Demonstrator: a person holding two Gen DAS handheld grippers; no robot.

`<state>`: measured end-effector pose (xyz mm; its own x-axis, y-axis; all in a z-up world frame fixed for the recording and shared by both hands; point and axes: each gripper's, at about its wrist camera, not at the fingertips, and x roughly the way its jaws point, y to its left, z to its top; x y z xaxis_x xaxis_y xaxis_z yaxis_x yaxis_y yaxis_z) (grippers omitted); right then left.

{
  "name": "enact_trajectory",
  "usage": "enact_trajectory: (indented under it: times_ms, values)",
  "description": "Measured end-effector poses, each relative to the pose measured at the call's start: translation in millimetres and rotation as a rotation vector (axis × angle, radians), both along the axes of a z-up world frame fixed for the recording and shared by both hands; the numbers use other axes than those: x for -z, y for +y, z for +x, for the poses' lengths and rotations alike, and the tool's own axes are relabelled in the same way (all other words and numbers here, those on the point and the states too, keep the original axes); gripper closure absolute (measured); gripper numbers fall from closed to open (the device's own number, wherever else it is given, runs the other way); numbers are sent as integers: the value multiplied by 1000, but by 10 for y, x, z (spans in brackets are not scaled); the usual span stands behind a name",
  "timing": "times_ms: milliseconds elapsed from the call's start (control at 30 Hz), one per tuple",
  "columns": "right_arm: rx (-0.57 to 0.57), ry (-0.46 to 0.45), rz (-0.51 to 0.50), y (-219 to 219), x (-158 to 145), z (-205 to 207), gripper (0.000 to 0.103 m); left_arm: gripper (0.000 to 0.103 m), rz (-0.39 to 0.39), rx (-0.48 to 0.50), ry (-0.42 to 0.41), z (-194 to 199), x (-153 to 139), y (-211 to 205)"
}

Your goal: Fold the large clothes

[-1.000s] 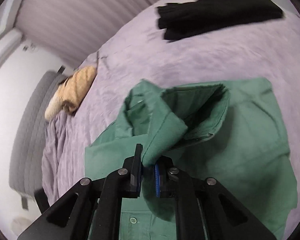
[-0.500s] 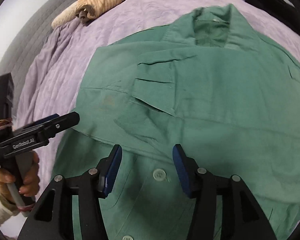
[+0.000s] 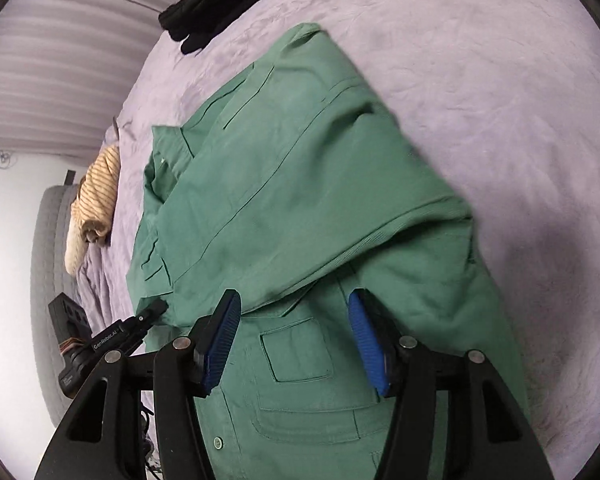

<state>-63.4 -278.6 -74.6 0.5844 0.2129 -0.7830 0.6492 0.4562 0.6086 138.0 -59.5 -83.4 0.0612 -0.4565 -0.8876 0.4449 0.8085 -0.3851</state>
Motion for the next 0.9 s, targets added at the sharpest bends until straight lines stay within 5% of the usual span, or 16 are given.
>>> enact_trajectory:
  times_ms: [100, 167, 200, 233, 267, 333, 500, 633, 900]
  values:
    - [112, -52, 40, -183, 45, -168, 43, 85, 20, 10, 32, 2, 82, 42]
    - [205, -94, 106, -346, 147, -305, 43, 53, 122, 34, -43, -58, 14, 25]
    - [256, -112, 144, -391, 228, -327, 43, 29, 188, 42, -104, -103, -37, 29]
    - [299, -134, 186, -432, 304, -370, 43, 26, 224, 51, -166, -158, -110, 32]
    - [336, -156, 227, -460, 371, -409, 56, 26, 226, 71, -187, -193, -161, 50]
    - [375, -176, 249, -529, 415, -464, 100, 26, 229, 94, -189, -245, -258, 39]
    - [322, -106, 33, -445, 209, -567, 100, 26, 221, 182, -273, -320, -464, -374]
    - [358, -93, 118, -452, 527, -778, 101, 25, 274, 206, -265, -320, -211, -752]
    - [92, -55, 74, -327, 184, -725, 95, 25, 293, 156, -262, -343, -99, -691]
